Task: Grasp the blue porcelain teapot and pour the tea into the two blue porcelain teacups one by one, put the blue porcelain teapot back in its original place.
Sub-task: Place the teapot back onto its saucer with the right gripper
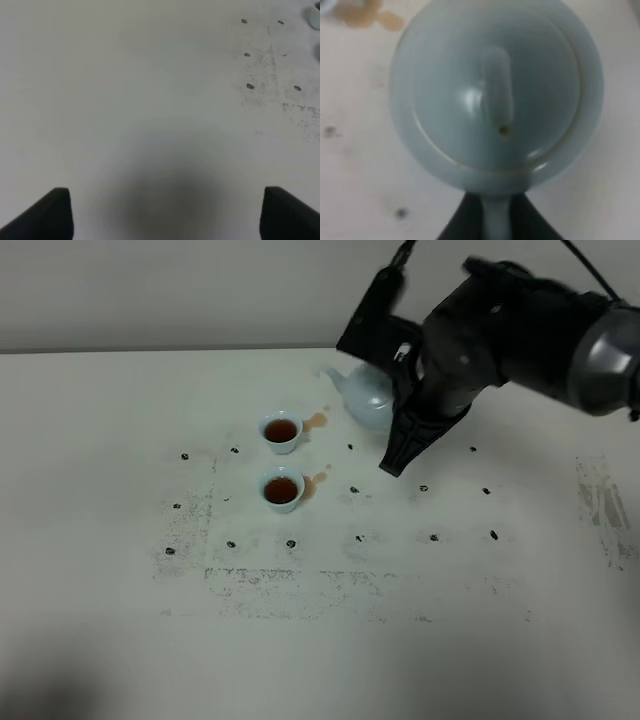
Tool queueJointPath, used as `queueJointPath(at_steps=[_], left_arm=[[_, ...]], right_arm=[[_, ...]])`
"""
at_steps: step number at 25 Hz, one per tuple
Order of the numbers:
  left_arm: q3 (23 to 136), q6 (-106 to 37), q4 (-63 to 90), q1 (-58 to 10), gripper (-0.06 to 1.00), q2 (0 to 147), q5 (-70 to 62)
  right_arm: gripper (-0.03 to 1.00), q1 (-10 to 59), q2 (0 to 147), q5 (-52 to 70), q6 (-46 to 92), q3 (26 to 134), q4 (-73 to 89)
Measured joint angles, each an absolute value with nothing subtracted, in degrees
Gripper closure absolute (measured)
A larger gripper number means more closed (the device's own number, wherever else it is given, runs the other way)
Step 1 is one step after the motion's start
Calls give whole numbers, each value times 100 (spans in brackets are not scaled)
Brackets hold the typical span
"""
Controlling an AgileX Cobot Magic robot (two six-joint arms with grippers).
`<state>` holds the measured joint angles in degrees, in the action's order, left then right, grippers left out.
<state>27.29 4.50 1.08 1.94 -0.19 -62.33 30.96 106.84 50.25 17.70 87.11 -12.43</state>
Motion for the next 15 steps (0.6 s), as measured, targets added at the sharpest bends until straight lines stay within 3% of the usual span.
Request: queueJointPath(at_steps=[6,15], left_arm=[[2729,450,108,194,22,-19,-6233],[2729,450,108,194,22,-19,-6233]], right_arm=[[92,2687,10629,5517,1964,8711,349],[92,2688,11273,5372,2484,8711,1235]])
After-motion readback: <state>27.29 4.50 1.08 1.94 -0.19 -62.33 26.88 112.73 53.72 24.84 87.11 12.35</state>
